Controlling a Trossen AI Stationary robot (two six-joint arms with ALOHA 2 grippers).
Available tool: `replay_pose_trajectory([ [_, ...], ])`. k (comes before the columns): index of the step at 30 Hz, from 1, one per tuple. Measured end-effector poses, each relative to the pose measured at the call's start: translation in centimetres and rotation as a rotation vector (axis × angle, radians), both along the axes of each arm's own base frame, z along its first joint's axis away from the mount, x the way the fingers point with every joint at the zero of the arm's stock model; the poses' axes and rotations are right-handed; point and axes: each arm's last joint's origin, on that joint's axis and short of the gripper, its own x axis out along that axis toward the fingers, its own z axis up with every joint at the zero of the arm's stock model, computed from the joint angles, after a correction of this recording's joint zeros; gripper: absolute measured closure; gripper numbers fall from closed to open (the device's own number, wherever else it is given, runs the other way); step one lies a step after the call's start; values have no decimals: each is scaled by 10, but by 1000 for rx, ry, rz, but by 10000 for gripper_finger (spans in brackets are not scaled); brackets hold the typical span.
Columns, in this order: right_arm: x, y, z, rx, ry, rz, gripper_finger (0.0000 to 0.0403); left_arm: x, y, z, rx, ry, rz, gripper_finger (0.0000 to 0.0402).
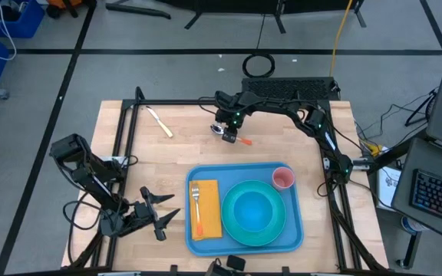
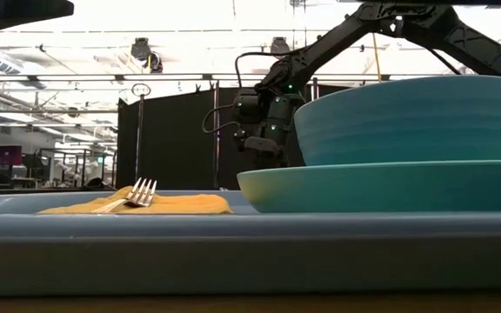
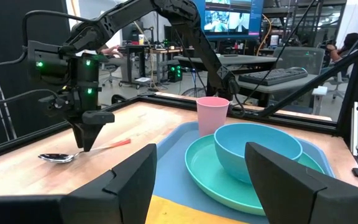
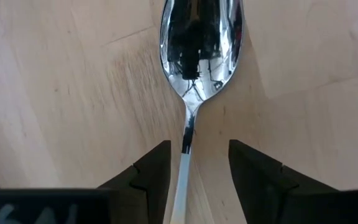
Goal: Set up tray
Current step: Put the orange spoon on the yellow napkin to the right of the orange fork
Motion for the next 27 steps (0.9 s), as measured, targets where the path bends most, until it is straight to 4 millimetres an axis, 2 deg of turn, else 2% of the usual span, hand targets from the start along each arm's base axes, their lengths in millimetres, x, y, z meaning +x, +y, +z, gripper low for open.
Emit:
replay_pose_trajectory([
  [11,0,-1,0,8,-6,-26,254,0,0,0,-4,-2,-1,151],
  [22,-2,-3,0,15,4,-28,317,0,0,0,-1,-1,-3,151],
  [27,-5,2,-1,110,13,-9,340,0,0,0,-1,-1,-3,151],
])
